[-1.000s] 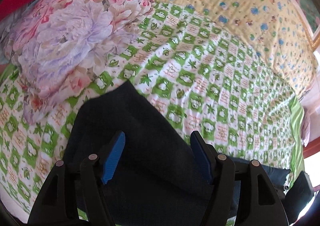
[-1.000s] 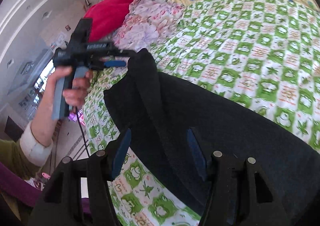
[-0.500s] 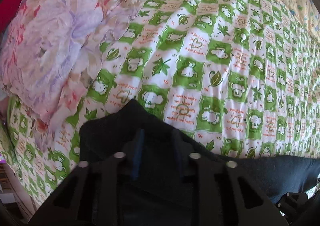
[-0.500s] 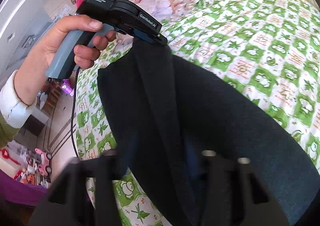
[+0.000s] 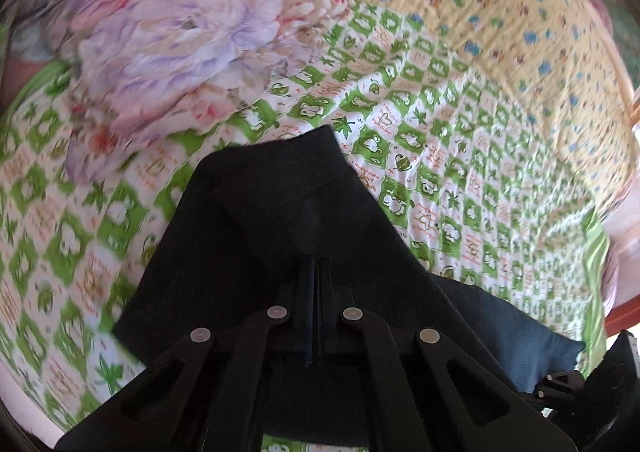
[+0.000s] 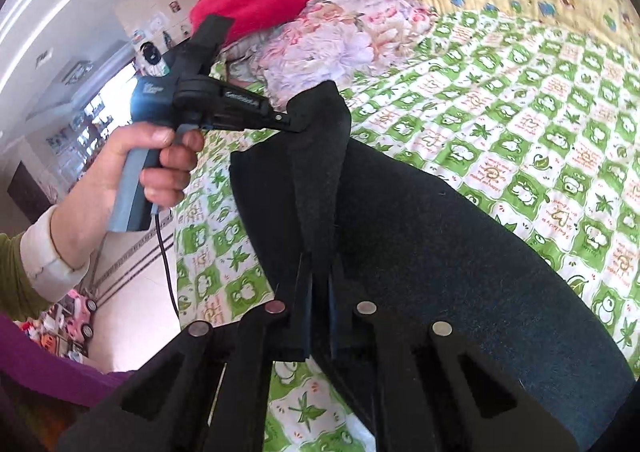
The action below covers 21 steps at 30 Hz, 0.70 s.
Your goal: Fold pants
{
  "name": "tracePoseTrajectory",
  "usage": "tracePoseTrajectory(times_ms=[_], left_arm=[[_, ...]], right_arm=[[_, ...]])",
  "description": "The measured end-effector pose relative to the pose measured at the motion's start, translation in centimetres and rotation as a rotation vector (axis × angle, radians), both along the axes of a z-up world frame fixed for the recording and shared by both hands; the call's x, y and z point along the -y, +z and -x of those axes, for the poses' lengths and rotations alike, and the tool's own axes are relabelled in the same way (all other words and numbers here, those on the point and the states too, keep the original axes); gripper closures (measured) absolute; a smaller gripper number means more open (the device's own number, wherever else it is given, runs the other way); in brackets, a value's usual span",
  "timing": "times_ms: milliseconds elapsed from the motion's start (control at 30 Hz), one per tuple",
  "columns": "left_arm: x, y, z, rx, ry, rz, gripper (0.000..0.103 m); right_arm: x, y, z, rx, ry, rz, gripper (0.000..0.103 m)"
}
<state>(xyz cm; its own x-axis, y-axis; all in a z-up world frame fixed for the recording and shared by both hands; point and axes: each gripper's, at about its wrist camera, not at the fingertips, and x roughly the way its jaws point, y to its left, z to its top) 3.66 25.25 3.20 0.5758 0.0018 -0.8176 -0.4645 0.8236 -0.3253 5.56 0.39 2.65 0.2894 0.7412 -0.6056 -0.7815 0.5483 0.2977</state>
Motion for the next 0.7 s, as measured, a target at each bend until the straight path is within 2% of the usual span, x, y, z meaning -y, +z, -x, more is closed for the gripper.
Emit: tracePoseTrajectory(times_ms=[67, 133, 200, 267, 300, 333, 433, 633, 700], left_arm=[[-0.1, 0.0, 1.0, 0.036, 0.01, 0.041, 0.103], [-0.1, 0.7, 1.3, 0.059, -0.004, 0.04, 0.102], [0.1, 1.6, 0.7, 0.071, -0.02, 0.026, 0.081], [0.0, 2.9, -0.2, 0.076, -0.008, 0.005, 0.034], [0.0, 3.5, -0.9, 0.062, 0.015, -0.027, 0.027], [0.1, 4.0, -1.6, 0.043, 0.029, -0.058, 0.024], [0.9, 4.2, -4.1, -0.03, 0.031, -0.096, 0.023], [2.5, 1.9, -7.9, -0.219, 0.094, -0.174, 0.023], [2.8, 1.6, -8.4, -0.25, 0.101, -0.201, 0.023]], right_arm=[[0.0, -0.2, 0.3, -0.001, 0.006, 0.008, 0.096], [-0.1, -0.4, 0.3, -0.005, 0.006, 0.021, 0.096], [-0.2, -0.7, 0.3, -0.008, 0.007, 0.033, 0.096], [-0.5, -0.8, 0.4, -0.003, 0.007, 0.041, 0.096], [-0.5, -0.8, 0.4, 0.0, 0.007, 0.045, 0.096], [-0.6, -0.9, 0.5, 0.003, 0.007, 0.047, 0.096], [-0.7, -1.0, 0.6, 0.02, 0.006, 0.058, 0.096], [-0.9, -1.0, 1.2, 0.065, 0.022, 0.09, 0.096], [-0.9, -0.9, 1.3, 0.076, 0.026, 0.094, 0.096]])
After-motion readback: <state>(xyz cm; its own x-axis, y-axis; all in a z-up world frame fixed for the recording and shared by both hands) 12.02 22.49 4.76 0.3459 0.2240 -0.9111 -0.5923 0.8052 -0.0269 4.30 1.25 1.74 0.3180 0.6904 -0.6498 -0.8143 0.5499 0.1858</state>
